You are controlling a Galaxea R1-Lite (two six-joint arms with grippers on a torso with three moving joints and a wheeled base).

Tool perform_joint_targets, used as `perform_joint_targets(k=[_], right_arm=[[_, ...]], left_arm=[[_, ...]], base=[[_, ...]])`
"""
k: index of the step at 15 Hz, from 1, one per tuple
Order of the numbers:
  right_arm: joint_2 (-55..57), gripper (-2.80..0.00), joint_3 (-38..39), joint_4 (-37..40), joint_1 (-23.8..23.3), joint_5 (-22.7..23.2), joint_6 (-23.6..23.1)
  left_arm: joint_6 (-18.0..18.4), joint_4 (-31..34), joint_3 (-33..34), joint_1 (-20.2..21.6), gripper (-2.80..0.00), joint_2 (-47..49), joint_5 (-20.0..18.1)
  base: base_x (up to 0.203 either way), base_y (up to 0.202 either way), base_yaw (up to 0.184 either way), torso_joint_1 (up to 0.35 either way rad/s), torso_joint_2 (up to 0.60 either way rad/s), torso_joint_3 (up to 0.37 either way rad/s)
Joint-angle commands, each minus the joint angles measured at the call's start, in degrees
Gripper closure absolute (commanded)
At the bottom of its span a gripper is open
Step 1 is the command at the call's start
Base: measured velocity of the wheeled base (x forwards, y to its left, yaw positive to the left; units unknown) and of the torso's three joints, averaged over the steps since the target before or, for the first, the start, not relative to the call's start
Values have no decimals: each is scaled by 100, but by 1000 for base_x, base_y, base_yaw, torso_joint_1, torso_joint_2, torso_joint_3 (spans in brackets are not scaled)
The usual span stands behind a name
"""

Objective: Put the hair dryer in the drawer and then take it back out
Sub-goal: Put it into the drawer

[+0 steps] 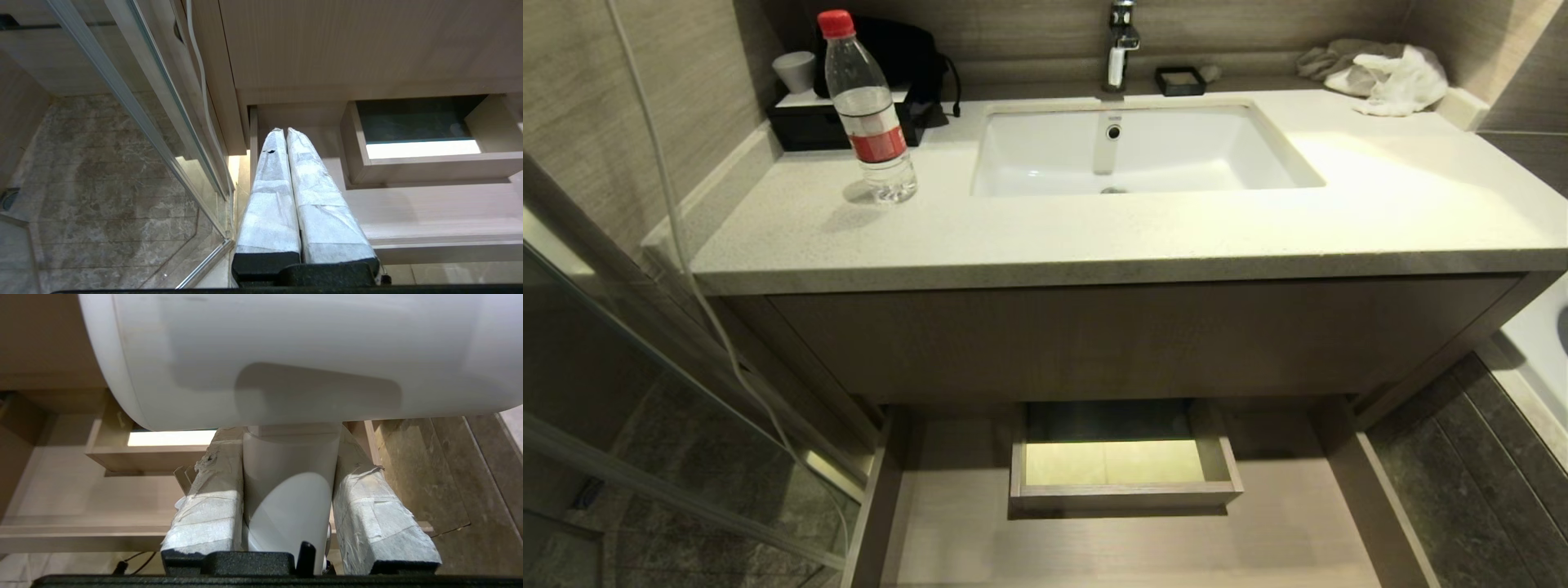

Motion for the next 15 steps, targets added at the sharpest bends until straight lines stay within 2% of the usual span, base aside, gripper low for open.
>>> perform_joint_targets(k=[1, 15], right_arm=[[6, 0, 7, 0, 0, 0, -4], [5, 0, 1, 0, 0, 0, -4]], left_arm=[[0, -4, 0, 0, 0, 0, 1], [0, -4, 0, 0, 0, 0, 1]], base=[[0, 0, 0, -202, 534, 331], [0, 0, 0, -158, 491, 335]])
